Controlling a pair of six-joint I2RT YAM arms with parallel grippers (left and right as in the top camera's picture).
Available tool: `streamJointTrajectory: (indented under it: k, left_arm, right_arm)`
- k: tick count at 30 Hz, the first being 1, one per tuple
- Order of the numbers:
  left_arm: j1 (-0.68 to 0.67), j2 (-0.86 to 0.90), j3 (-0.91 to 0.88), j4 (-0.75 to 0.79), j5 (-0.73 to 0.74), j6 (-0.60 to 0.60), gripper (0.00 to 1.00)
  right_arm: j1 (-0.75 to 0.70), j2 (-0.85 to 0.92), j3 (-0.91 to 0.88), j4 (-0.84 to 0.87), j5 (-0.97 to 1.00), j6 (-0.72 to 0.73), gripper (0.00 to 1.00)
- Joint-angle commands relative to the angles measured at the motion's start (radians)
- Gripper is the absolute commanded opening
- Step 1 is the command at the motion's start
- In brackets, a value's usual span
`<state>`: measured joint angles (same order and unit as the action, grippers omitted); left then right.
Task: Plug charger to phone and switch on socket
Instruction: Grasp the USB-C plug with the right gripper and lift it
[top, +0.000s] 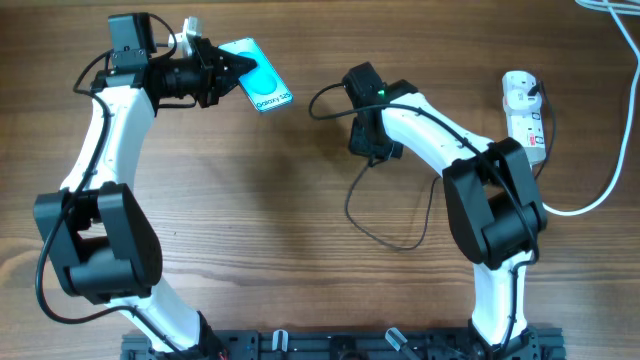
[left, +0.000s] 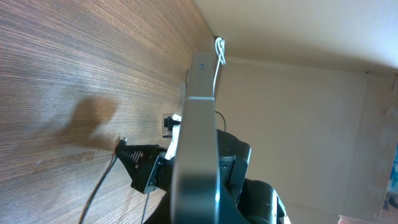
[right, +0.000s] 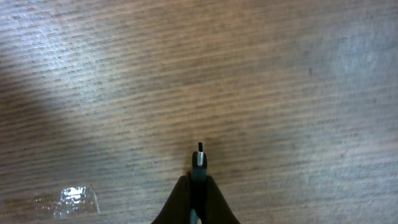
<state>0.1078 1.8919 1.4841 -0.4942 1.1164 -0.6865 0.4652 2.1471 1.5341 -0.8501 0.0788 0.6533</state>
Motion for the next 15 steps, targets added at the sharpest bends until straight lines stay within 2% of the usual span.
streamJointTrajectory:
  k: [1,3,10,13,15]
  left_arm:
    - [0.001,-0.028,0.008,0.003,0.035,-0.005,0.04]
    - [0.001,-0.028,0.008,0.003,0.035,-0.005,0.04]
    - [0.001,-0.028,0.008,-0.003,0.034,-0.001,0.04]
    - [0.001,-0.028,0.008,-0.049,0.005,0.003,0.04]
    - [0.001,-0.027,0.008,-0.068,-0.01,0.006,0.04]
  right_arm:
    - [0.011,0.006,-0.088,-0.004,-0.037,0.082,0.05]
    - [0.011,0.006,-0.134,0.054,-0.066,0.082,0.05]
    - [0.011,0.007,-0.142,0.061,-0.08,0.091,0.13]
    - [0.011,0.007,-0.142,0.069,-0.08,0.091,0.11]
    - [0.011,0.007,-0.143,0.073,-0.08,0.089,0.05]
